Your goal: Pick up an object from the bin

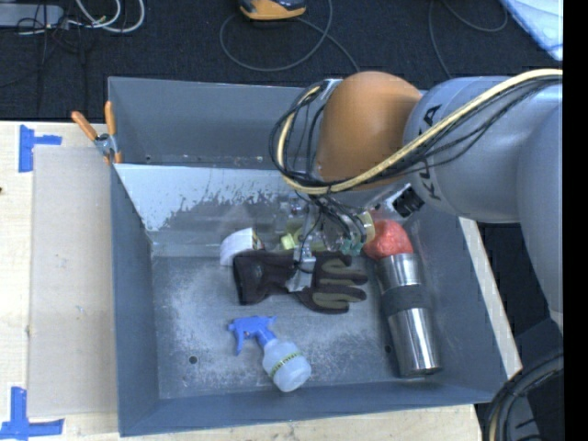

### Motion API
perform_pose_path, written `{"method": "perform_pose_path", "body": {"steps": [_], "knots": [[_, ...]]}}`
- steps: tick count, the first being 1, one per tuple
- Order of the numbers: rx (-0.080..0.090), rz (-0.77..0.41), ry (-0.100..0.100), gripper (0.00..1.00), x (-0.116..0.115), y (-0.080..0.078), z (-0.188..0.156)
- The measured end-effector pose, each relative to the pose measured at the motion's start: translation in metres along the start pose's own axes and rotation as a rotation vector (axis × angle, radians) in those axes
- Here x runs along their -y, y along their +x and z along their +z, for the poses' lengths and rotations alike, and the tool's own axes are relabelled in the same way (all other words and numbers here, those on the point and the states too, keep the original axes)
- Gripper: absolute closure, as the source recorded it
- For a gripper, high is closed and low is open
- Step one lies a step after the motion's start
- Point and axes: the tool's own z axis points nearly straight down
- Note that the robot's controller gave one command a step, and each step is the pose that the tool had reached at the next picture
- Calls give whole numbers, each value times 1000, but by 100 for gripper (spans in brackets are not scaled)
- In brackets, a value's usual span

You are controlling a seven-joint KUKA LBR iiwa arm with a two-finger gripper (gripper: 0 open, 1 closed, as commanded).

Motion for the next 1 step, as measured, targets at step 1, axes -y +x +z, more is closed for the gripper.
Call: {"method": "perform_pose_path", "body": {"steps": [1], "knots": [[-5, -53, 1, 0, 51, 32, 4]]}}
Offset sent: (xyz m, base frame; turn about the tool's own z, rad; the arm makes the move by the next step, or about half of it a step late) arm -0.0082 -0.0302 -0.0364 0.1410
